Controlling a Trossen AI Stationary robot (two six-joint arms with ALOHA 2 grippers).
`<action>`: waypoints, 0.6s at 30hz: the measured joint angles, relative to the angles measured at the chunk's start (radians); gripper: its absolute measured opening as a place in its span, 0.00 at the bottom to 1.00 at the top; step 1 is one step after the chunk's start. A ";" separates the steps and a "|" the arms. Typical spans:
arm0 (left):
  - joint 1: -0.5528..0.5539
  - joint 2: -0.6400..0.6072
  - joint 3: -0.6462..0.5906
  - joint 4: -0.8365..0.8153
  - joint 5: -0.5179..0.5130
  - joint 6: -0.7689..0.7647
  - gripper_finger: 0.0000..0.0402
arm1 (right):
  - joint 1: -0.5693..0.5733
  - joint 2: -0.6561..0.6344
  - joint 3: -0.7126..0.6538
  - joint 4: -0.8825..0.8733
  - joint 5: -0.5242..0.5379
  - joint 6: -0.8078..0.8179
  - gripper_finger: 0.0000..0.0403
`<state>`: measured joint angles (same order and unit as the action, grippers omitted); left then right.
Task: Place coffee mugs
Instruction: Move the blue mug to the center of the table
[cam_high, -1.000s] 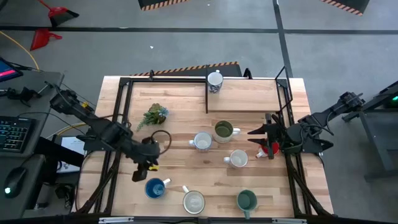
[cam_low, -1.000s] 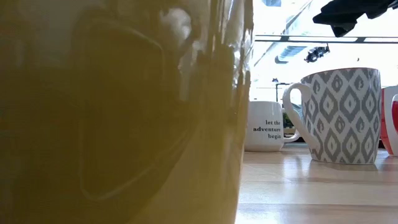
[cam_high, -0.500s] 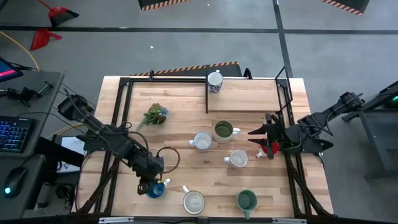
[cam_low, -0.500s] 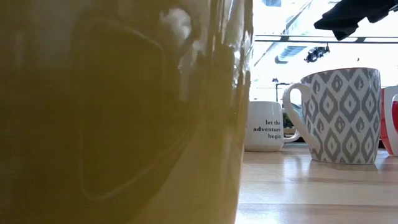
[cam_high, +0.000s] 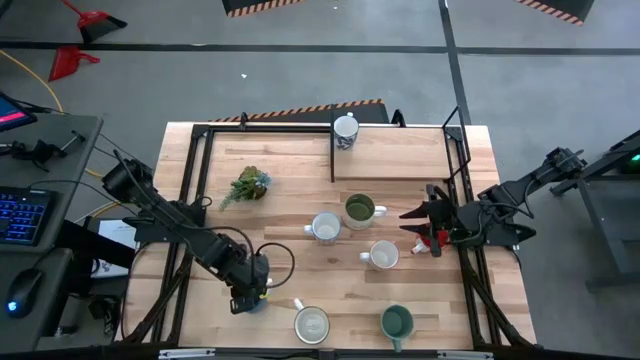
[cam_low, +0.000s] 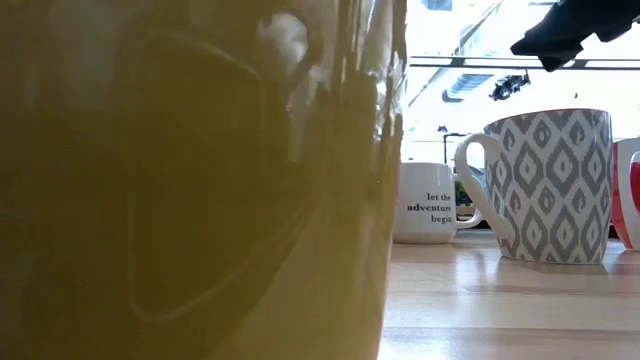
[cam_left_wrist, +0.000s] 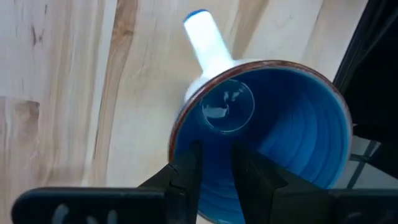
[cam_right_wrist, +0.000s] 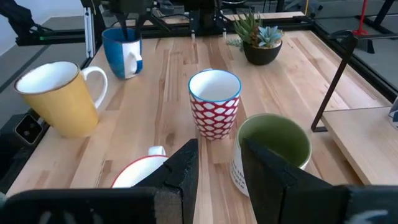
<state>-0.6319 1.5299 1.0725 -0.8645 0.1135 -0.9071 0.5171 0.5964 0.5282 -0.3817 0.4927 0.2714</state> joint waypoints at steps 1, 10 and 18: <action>0.000 0.003 0.000 0.000 0.000 -0.003 0.19 | 0.000 0.000 0.000 -0.006 0.000 0.000 0.26; 0.000 -0.007 0.001 0.002 0.007 -0.024 0.19 | 0.000 0.000 0.000 -0.041 0.002 0.001 0.26; 0.000 -0.010 0.027 0.022 0.046 -0.030 0.19 | 0.000 0.000 0.000 -0.072 0.012 0.001 0.26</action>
<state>-0.6319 1.5196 1.0995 -0.8426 0.1596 -0.9375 0.5171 0.5964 0.5282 -0.4534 0.5049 0.2726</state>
